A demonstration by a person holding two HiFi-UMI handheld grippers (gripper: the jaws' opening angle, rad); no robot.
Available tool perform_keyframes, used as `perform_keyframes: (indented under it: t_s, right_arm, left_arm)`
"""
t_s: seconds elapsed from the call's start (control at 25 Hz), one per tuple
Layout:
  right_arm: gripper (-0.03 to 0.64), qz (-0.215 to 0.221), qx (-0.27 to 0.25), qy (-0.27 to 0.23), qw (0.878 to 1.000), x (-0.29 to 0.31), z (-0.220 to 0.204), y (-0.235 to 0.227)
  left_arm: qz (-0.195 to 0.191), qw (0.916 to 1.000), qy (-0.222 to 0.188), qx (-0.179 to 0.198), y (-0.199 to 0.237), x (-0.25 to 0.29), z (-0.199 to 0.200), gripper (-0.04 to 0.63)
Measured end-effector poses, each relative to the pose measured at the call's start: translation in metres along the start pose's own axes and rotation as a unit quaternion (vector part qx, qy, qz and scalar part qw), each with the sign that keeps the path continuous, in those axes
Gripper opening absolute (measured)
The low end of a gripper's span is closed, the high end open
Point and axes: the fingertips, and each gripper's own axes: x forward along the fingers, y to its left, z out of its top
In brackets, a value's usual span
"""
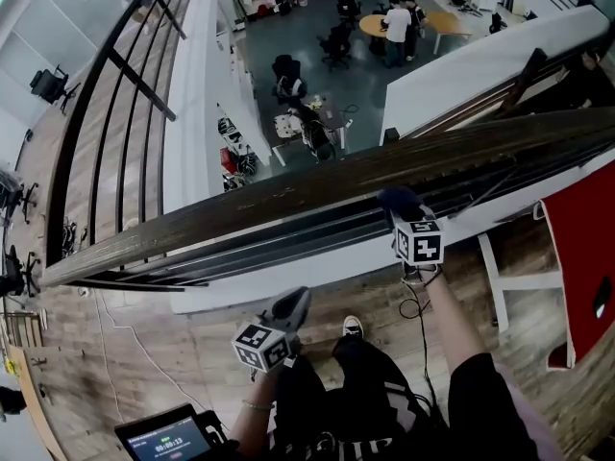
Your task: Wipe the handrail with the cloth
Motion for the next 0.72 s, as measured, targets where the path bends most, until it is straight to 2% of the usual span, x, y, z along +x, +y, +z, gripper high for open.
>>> perform_keyframes:
  t_s: [0.24,0.48,0.6,0.72]
  right_arm:
    - [0.104,-0.058,-0.011,0.030,0.998,-0.016,-0.009,-0.085]
    - [0.104,-0.126,0.009,0.047,0.991,-0.032,-0.014,-0.174]
    - [0.104,-0.137,0.008,0.043,0.990,-0.037,-0.010,-0.192]
    - [0.104,-0.121,0.006,0.034,0.992,-0.035,-0.013,-0.176]
  left_arm:
    - [-0.007,0.9998,0.019,0.008,-0.010,0.006,-0.001,0.002]
    - [-0.007,0.9995,0.029,0.009,-0.013,0.011,-0.005,0.002]
    - [-0.003,0.9996,0.029,0.007,-0.010,0.013,-0.009,0.002]
    - [0.009,0.9997,0.022,-0.002,0.002,0.010,-0.013,0.002]
